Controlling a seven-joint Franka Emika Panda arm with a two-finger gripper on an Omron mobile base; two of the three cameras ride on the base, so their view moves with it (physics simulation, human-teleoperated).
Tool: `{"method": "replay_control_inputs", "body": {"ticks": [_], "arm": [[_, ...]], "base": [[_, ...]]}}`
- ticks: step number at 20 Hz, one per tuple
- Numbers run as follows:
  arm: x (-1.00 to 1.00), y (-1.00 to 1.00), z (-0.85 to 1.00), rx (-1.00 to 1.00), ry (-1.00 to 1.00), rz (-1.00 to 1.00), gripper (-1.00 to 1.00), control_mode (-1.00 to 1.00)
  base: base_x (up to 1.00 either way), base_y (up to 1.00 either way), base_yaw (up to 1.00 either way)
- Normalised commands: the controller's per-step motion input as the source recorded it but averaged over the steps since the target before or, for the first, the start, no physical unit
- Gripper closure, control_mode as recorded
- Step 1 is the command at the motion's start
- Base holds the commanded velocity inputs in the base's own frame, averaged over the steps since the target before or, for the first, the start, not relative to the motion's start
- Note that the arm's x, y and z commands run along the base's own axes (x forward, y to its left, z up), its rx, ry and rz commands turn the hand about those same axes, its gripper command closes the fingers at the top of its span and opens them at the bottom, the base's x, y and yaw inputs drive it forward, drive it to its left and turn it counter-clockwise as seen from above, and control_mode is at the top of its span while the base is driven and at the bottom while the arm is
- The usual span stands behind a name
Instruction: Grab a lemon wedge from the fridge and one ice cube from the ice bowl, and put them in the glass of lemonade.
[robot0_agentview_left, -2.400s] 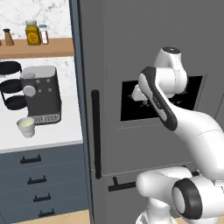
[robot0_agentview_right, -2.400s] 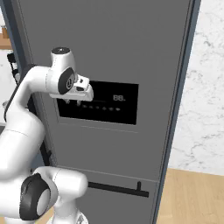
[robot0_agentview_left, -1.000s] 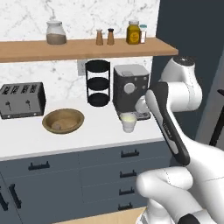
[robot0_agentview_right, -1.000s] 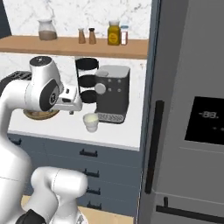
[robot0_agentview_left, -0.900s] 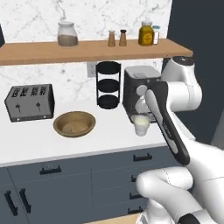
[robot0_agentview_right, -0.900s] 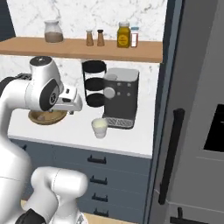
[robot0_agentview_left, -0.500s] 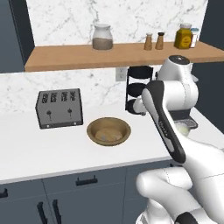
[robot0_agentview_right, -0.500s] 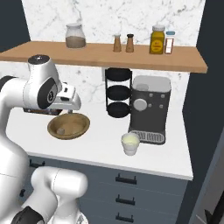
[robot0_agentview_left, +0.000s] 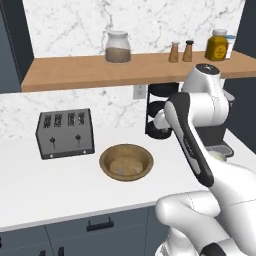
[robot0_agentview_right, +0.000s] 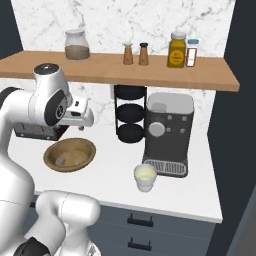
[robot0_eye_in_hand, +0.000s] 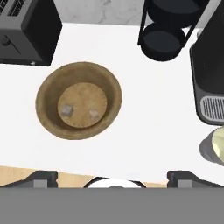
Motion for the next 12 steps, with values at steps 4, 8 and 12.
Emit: {"method": "replay_control_inputs", "body": {"ticks": [4, 8, 12], "arm": [[0.04, 0.48, -0.27, 0.0, 0.05, 0.0, -1.0, -1.0], [0.09, 0.99, -0.92, 0.01, 0.16, 0.0, -1.0, -1.0], [0.46, 0.66, -1.0, 0.06, 0.19, 0.0, -1.0, -1.0]], "base": [[0.01, 0.32, 0.0], [0.0, 0.0, 0.0], [0.0, 0.0, 0.0]]}}
